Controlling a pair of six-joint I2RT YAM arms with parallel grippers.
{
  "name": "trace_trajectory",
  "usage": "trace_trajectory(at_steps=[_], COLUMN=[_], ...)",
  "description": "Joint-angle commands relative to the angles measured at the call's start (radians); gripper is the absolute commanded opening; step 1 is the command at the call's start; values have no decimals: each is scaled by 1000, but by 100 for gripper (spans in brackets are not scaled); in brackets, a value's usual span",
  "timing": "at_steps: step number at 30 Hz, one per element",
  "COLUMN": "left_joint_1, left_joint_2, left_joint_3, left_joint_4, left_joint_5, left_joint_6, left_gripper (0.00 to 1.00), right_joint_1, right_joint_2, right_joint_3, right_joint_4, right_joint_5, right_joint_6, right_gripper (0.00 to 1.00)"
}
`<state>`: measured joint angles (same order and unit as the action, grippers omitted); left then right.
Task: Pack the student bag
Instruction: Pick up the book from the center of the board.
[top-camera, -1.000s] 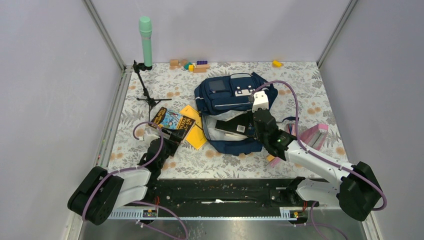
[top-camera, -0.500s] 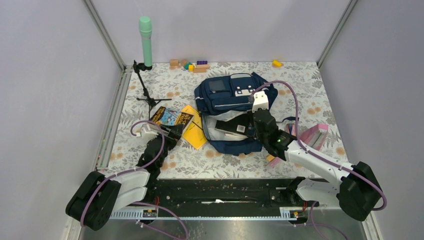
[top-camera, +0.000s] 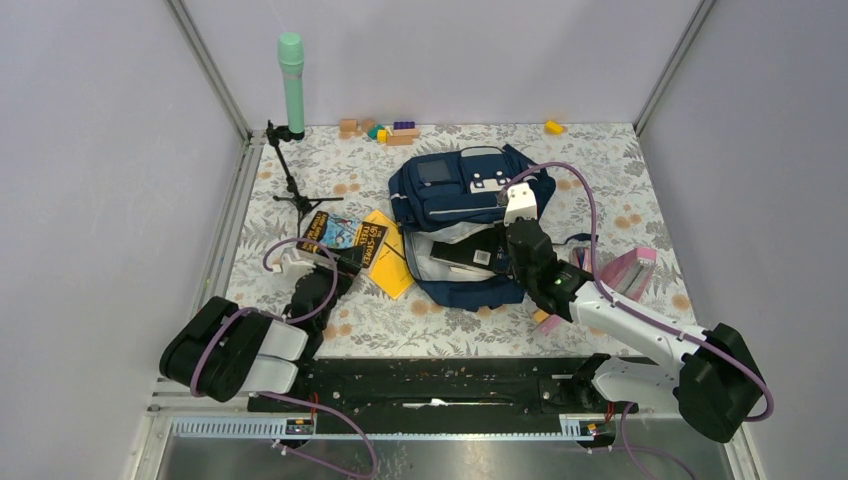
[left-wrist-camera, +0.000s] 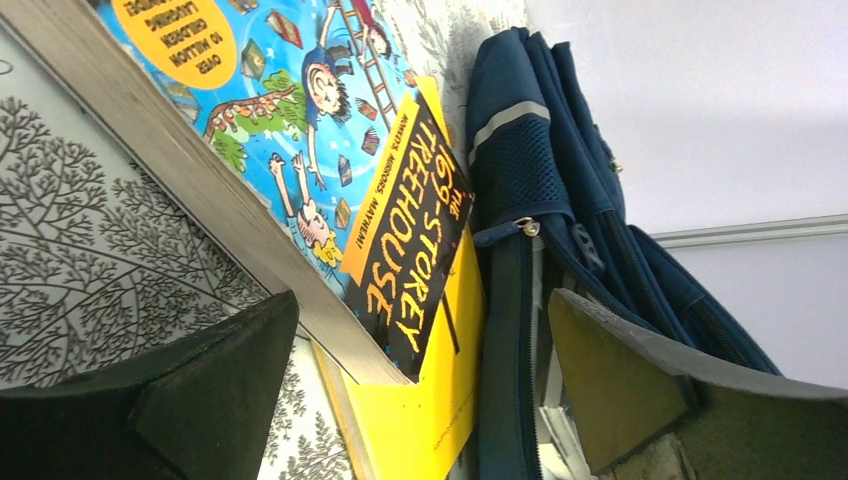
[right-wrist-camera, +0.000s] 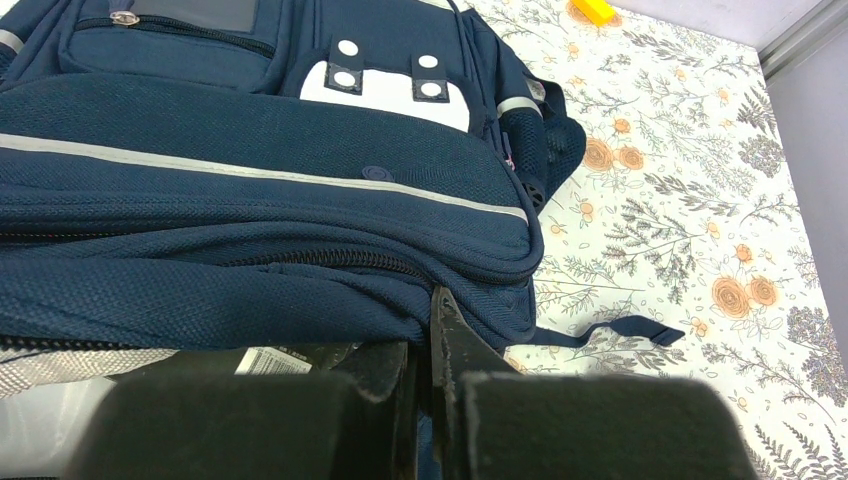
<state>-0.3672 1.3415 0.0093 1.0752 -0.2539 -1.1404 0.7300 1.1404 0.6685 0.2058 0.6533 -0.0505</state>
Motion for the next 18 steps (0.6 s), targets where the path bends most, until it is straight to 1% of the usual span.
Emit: trace_trajectory(at_steps=[1, 4, 9, 11, 14, 18], left_joint_1=[8, 8, 8, 9, 19, 45], left_joint_2=[-7, -65, -184, -232, -227, -95], left_joint_3=[-76, -46, -34, -18, 17, 10], left_joint_4=[113, -72, -296, -398, -426, -304], left_joint_5=[-32, -19, -58, -70, -70, -4], left_joint_6=[-83, -124, -213, -209, -200, -232], left_gripper=[99, 99, 99, 99, 99, 99], right_joint_1=[-12, -12, -12, -11, -12, -12], right_joint_2=[-30, -31, -15, -10, -4, -3], right_joint_3=[-4, -5, -1, -3, -2, 1], right_joint_4=[15, 17, 27, 30, 34, 35], right_joint_5=[25, 29, 26, 24, 17, 16], right_joint_6=[6, 2, 5, 12, 21, 23], right_gripper=[0, 0, 0, 0, 0, 0])
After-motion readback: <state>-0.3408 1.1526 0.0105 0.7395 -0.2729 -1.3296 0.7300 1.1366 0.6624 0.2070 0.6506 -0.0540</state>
